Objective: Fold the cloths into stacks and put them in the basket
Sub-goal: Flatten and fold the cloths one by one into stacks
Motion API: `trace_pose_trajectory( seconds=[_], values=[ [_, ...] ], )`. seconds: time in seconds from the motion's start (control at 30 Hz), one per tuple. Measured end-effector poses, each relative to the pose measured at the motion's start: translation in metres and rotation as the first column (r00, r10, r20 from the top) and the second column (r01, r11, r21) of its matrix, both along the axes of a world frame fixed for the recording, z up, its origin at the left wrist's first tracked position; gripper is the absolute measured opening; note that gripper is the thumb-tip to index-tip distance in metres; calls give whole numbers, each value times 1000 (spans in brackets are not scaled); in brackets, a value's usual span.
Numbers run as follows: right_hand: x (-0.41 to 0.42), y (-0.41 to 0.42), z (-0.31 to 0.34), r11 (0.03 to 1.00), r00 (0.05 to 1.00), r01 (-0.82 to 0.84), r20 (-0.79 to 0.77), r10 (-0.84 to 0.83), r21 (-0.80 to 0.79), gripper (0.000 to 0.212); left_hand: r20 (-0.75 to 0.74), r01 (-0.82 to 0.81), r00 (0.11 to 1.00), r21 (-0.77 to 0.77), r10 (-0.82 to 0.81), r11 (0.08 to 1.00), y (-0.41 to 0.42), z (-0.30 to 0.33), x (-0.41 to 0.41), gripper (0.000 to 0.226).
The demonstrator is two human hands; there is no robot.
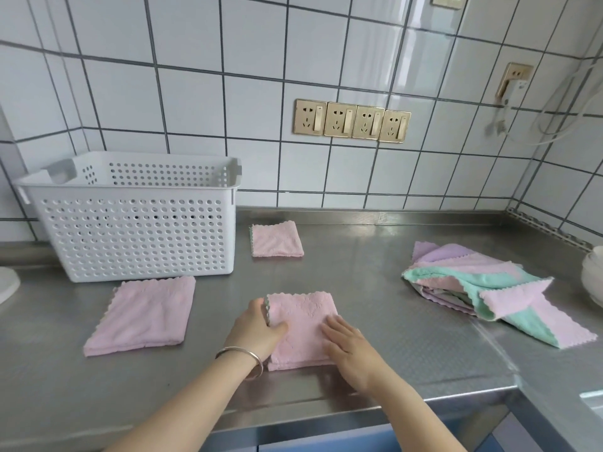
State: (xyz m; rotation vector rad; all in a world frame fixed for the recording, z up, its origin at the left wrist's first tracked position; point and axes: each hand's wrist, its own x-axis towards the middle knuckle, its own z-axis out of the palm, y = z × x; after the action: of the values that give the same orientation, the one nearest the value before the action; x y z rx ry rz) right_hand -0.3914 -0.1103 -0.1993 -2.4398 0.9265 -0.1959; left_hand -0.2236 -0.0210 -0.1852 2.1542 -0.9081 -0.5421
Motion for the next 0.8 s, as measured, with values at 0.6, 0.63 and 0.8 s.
trace_pose_trajectory(
  seconds=[0.6, 0.63, 0.8],
  values=[
    [19, -2, 10, 885, 884, 465, -60, -464, 4, 31, 450, -27, 887, 269, -101, 963, 9, 0, -15, 28],
    [21, -4, 10, 887, 886, 462, -27, -462, 5, 24, 452, -6, 888, 200, -87, 980, 7, -1, -14, 26],
    [51, -33, 26, 899, 857, 422, 270, -438, 118, 15, 69, -93, 991, -219, 110, 971, -28, 5, 12, 28]
  ],
)
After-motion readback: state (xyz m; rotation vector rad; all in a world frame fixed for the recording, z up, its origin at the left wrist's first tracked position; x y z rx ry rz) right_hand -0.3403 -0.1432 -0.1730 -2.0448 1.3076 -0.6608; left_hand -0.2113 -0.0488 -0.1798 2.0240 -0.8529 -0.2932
